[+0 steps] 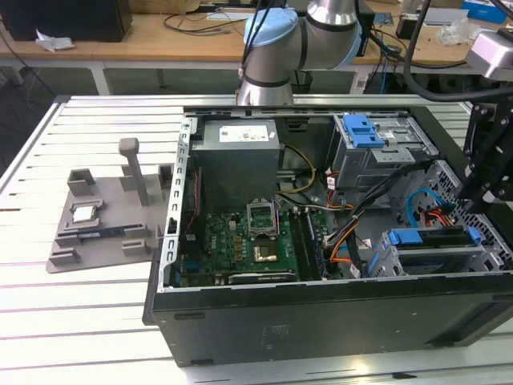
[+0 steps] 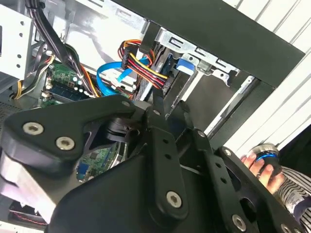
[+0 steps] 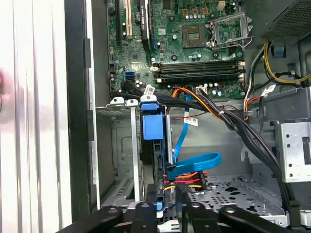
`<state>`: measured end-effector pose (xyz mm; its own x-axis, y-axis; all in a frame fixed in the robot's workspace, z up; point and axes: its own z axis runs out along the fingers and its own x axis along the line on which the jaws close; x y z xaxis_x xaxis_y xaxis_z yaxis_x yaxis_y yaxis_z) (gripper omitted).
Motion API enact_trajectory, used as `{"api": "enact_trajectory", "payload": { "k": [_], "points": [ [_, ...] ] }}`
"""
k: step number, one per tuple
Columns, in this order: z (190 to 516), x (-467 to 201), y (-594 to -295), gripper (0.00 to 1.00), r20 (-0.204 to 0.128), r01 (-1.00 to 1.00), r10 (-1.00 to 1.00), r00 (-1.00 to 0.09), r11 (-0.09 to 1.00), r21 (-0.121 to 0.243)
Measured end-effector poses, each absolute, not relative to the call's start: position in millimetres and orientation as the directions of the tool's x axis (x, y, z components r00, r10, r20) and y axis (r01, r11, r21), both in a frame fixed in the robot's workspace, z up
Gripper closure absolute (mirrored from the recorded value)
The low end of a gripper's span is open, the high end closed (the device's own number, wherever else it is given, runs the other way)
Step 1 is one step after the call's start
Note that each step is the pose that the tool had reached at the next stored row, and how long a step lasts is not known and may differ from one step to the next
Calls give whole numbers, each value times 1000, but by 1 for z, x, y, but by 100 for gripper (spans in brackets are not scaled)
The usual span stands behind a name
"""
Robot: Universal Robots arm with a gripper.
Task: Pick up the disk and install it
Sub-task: 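Insert the second disk wire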
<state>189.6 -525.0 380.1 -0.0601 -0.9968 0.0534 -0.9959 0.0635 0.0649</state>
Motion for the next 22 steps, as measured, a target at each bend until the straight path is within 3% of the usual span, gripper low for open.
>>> {"api": "enact_trajectory", "payload": {
  "k": [9, 10, 12, 22],
  "points": [
    [371, 175, -519, 70, 53, -997, -998, -28, 32, 65],
    [371, 175, -519, 71, 53, -997, -998, -28, 31, 65],
    [371, 175, -520, 84, 53, -997, -998, -27, 31, 65],
    [363, 174, -527, 84, 54, -997, -998, -26, 29, 65]
  ]
}}
